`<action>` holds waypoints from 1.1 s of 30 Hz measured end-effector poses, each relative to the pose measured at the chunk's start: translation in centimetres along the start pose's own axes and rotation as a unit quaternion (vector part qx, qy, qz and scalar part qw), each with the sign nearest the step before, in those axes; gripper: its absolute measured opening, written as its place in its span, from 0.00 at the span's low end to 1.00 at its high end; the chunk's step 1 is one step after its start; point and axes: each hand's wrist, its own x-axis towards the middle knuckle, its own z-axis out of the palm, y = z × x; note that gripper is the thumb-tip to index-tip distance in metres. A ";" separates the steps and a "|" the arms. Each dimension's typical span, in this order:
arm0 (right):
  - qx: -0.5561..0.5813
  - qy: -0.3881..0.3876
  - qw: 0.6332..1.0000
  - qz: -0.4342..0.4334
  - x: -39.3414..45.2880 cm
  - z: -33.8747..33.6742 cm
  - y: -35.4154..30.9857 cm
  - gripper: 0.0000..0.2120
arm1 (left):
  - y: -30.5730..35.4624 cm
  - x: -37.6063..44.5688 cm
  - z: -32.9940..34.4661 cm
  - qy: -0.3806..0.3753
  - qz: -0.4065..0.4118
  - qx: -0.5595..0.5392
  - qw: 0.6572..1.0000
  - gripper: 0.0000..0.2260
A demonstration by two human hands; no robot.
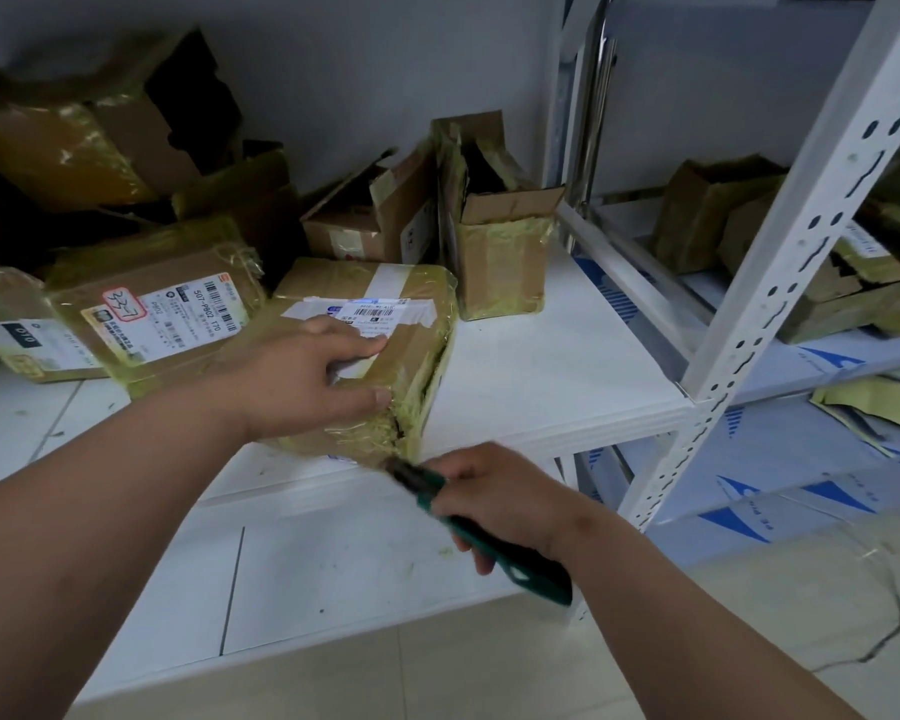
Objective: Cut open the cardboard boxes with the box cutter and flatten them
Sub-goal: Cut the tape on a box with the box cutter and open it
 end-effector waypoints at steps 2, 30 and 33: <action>0.005 -0.021 1.000 -0.006 -0.1 0.6 0.3 0.10 | 0.5 -0.1 0.1 0.006 -0.010 -0.003 1.000 0.34; -0.016 0.255 0.967 -0.012 5.2 -1.8 -0.1 0.15 | -2.4 -7.8 1.7 0.125 -0.058 0.221 0.966 0.31; -0.076 0.232 0.970 0.019 5.6 -2.7 -0.7 0.16 | -2.6 -7.3 1.4 0.119 -0.061 0.226 0.965 0.31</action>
